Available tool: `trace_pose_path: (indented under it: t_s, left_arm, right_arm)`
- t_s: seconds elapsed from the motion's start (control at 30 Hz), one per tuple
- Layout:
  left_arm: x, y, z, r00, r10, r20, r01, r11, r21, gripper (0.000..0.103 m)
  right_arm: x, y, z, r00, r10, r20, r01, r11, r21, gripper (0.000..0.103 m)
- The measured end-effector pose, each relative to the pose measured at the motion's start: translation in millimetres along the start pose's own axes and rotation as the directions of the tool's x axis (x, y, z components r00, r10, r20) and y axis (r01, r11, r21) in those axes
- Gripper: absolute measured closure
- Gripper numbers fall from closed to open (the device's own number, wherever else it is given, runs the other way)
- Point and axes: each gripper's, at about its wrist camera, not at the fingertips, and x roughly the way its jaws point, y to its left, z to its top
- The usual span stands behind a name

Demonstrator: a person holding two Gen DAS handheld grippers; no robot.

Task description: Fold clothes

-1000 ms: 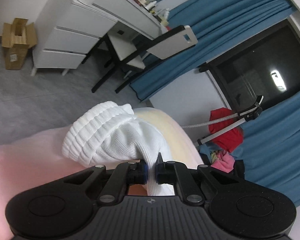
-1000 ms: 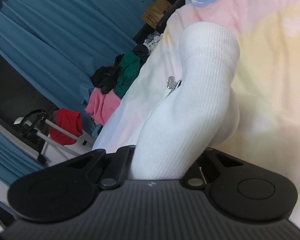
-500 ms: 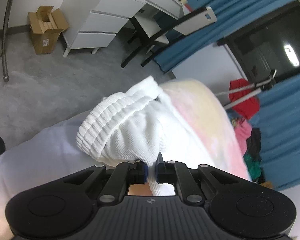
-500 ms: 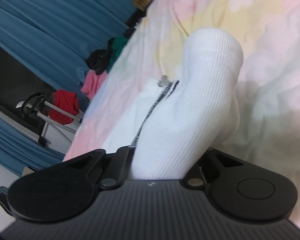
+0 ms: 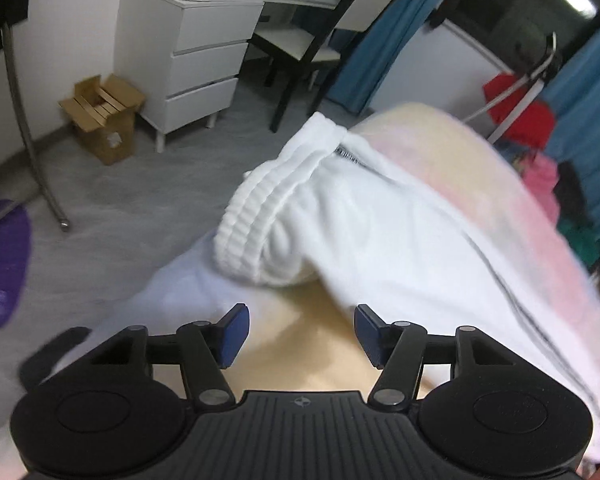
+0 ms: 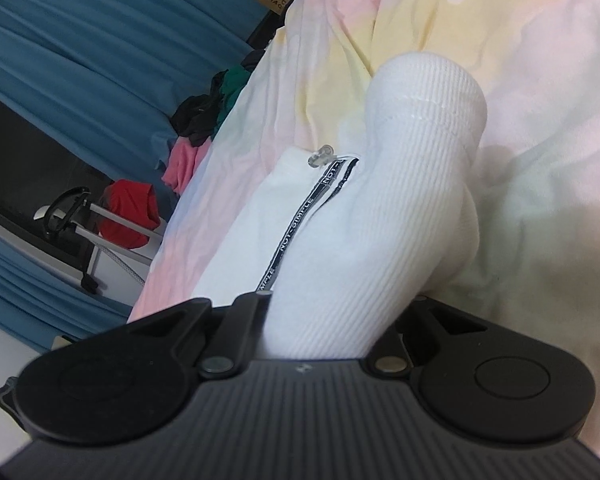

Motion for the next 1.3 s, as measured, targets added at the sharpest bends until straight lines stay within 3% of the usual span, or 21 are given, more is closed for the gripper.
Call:
trace_pose_path:
  t_s: [0.07, 0.23, 0.43, 0.57, 0.67, 0.8, 0.87, 1.0, 1.17, 1.3]
  left_arm:
    - [-11, -9, -4, 1.0, 0.027, 0.013, -0.028, 0.999, 0.028, 0.042]
    - [-33, -62, -8, 0.993, 0.016, 0.119, -0.033, 0.99, 0.14, 0.041]
    - [-29, -153, -35, 0.975, -0.087, 0.203, 0.03, 0.963, 0.266, 0.039]
    - [-4, -218, -68, 0.973, -0.155, 0.17, 0.084, 0.928, 0.363, 0.039]
    - [22, -261, -100, 0.973, -0.17, 0.159, 0.079, 0.884, 0.461, 0.039]
    - [61, -290, -134, 0.964, -0.225, 0.141, 0.128, 0.859, 0.495, 0.038]
    - [79, -297, -147, 0.971, -0.198, 0.133, 0.101, 0.846, 0.524, 0.038]
    - [105, -300, -166, 0.98, -0.16, 0.122, 0.052, 0.788, 0.614, 0.037]
    - [121, -302, -178, 0.984, -0.132, 0.124, 0.023, 0.768, 0.64, 0.036]
    - [125, -301, -177, 0.985, -0.13, 0.112, 0.03, 0.772, 0.635, 0.036]
  right_arm:
    - [-1, 0, 1, 1.0, 0.004, 0.001, -0.004, 1.0, -0.001, 0.087]
    - [-1, 1, 1, 1.0, -0.001, 0.003, 0.001, 0.999, -0.032, 0.088]
    - [-3, 5, 1, 1.0, -0.012, 0.016, 0.013, 0.998, -0.054, 0.088]
    - [-3, 7, 0, 1.0, -0.019, 0.021, 0.02, 0.997, -0.068, 0.088]
    - [-5, 6, 0, 1.0, -0.02, 0.023, 0.022, 0.997, -0.074, 0.088]
    - [-6, 8, -1, 0.999, -0.029, 0.027, 0.032, 0.994, -0.109, 0.088]
    - [-6, 11, -3, 0.999, -0.038, 0.032, 0.042, 0.99, -0.134, 0.088]
    - [-7, 16, -4, 0.997, -0.056, 0.043, 0.063, 0.984, -0.168, 0.087]
    - [-11, 34, -8, 0.993, -0.086, 0.085, 0.105, 0.961, -0.257, 0.088]
    - [-18, 59, -17, 0.981, -0.114, 0.155, 0.168, 0.9, -0.401, 0.088]
